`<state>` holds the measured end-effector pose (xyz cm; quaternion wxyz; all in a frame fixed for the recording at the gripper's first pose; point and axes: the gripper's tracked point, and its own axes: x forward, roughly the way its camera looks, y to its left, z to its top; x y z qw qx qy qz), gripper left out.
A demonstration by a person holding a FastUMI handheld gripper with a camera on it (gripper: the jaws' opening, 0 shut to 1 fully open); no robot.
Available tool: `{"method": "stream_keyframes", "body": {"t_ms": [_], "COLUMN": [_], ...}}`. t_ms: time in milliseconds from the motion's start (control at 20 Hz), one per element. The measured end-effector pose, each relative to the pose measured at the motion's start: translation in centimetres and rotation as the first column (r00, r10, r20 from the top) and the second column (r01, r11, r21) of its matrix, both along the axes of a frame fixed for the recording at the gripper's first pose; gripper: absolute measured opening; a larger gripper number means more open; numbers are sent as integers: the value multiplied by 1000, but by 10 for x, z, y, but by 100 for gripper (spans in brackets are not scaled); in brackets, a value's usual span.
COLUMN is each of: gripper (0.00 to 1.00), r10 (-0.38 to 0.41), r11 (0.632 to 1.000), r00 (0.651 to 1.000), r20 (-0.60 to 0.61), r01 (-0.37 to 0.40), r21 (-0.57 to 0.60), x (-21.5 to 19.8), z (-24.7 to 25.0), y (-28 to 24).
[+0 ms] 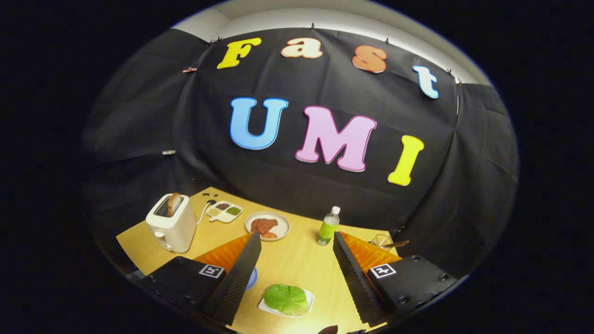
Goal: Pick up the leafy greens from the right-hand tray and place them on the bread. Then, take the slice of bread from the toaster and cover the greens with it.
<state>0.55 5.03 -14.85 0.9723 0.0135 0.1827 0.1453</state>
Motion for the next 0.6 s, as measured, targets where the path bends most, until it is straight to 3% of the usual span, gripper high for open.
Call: {"method": "stream_keyframes", "body": {"t_ms": [250, 600], "gripper": [96, 92], "r10": [134, 269], "r11": [990, 954], "r00": [980, 890], "r20": [-145, -367], "r01": [-138, -298], "r21": [-23, -23], "x": [-14, -23], "z": [-97, -219], "y": [19, 29]}}
